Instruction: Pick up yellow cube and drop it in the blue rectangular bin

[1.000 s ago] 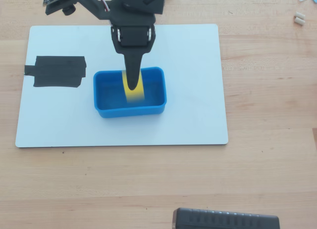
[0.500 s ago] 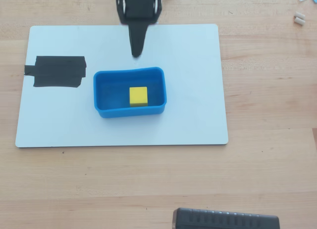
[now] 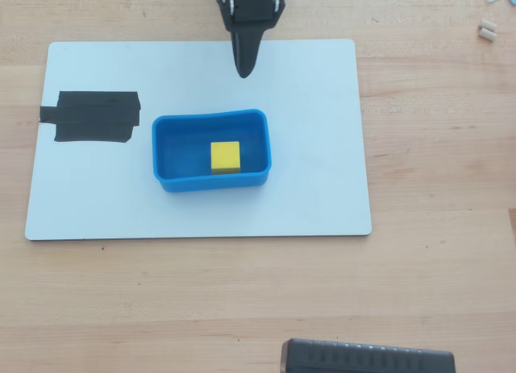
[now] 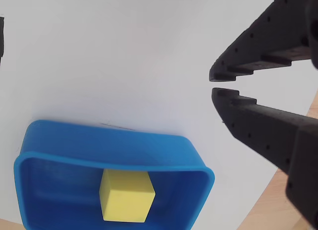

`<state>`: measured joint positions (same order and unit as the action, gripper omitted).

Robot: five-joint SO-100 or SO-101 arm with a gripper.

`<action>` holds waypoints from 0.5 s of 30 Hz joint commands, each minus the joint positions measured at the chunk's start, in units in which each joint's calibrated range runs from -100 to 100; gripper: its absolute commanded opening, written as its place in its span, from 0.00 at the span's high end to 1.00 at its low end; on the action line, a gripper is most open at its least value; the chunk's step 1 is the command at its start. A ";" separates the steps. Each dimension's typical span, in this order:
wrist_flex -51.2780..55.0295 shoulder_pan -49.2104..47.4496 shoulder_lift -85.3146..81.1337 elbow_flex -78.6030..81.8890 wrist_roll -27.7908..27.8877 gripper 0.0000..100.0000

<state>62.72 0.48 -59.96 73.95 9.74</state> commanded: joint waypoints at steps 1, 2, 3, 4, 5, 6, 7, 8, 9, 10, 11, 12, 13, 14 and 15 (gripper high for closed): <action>-1.45 -0.82 -7.34 4.78 -0.73 1.00; -1.61 -0.73 -9.10 6.23 -0.88 1.00; -1.70 -0.82 -11.33 7.96 -0.98 1.00; -1.70 -0.91 -13.75 9.60 -1.07 1.00; -1.70 -0.91 -15.98 11.23 -1.07 1.00; -1.70 -0.82 -17.74 12.51 -1.07 1.00; -1.70 -0.73 -19.60 14.05 -1.07 1.00; -1.70 -0.65 -21.55 15.60 -1.07 1.00; -1.61 -0.65 -23.69 17.05 -1.07 1.00; -1.04 -0.48 -25.17 17.32 -1.07 1.00; -0.95 -0.48 -25.36 17.42 -1.07 1.00; -0.95 -0.56 -25.36 17.42 -1.07 1.00; -0.95 -0.65 -25.36 17.42 -1.07 1.00; -0.95 -0.73 -25.36 17.42 -1.07 1.00; -0.95 -0.65 -25.36 17.42 -1.07 1.00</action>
<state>61.84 0.24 -83.75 91.48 9.06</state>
